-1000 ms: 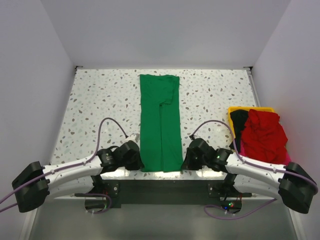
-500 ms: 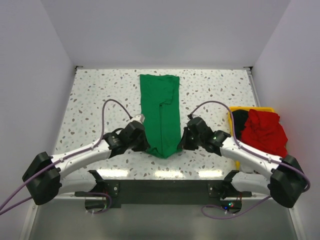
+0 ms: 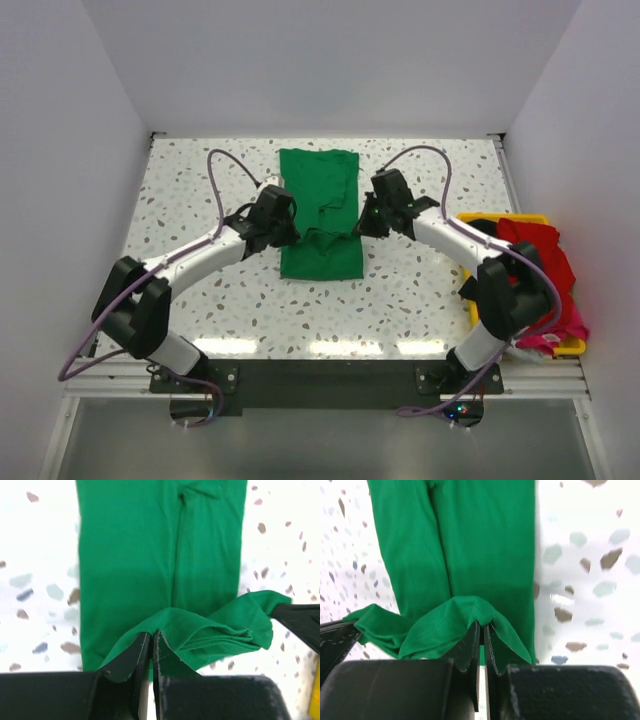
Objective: Fold and stack the t-shirts
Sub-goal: Fold the tshirt
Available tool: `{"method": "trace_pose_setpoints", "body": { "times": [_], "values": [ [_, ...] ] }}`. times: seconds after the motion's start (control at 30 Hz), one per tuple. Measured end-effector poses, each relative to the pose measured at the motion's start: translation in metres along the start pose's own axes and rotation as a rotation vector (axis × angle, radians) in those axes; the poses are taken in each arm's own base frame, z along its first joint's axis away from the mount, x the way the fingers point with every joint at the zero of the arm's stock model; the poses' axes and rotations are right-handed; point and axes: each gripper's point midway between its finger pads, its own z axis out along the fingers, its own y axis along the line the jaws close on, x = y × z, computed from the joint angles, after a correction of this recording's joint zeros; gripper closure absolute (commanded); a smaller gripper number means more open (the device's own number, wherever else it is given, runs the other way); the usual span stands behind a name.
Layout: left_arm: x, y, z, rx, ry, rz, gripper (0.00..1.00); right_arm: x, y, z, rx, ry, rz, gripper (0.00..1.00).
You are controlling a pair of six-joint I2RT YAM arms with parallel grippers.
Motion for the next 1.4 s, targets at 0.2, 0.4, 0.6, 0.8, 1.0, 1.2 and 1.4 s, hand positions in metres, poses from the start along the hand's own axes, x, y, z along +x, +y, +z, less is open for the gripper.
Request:
{"method": "trace_pose_setpoints", "body": {
  "times": [0.2,0.4,0.6,0.8,1.0,1.2,1.4],
  "values": [
    [-0.017,0.021,0.037,-0.093,0.006,-0.024,1.00,-0.045,0.005,0.030,0.005,-0.023,0.017,1.00],
    [-0.036,0.033,0.060,-0.134,0.004,-0.039,1.00,-0.059,-0.007,0.059,0.027,0.015,0.041,1.00],
    [-0.065,0.026,0.069,-0.120,-0.032,-0.031,1.00,-0.072,-0.014,0.065,0.030,0.018,0.053,1.00],
    [-0.079,0.021,0.078,-0.114,-0.043,-0.033,1.00,-0.095,-0.002,0.063,0.000,-0.013,0.051,1.00],
    [-0.081,0.025,0.094,-0.129,-0.017,-0.024,0.79,-0.100,-0.001,0.079,-0.009,0.009,0.051,0.78],
    [-0.093,0.041,0.096,-0.130,-0.021,-0.007,0.43,-0.107,-0.010,0.085,-0.002,0.030,0.027,0.55],
    [-0.112,0.044,0.078,-0.105,-0.072,-0.008,0.58,-0.115,-0.009,0.067,-0.011,-0.002,-0.017,0.57]
  ]
}}
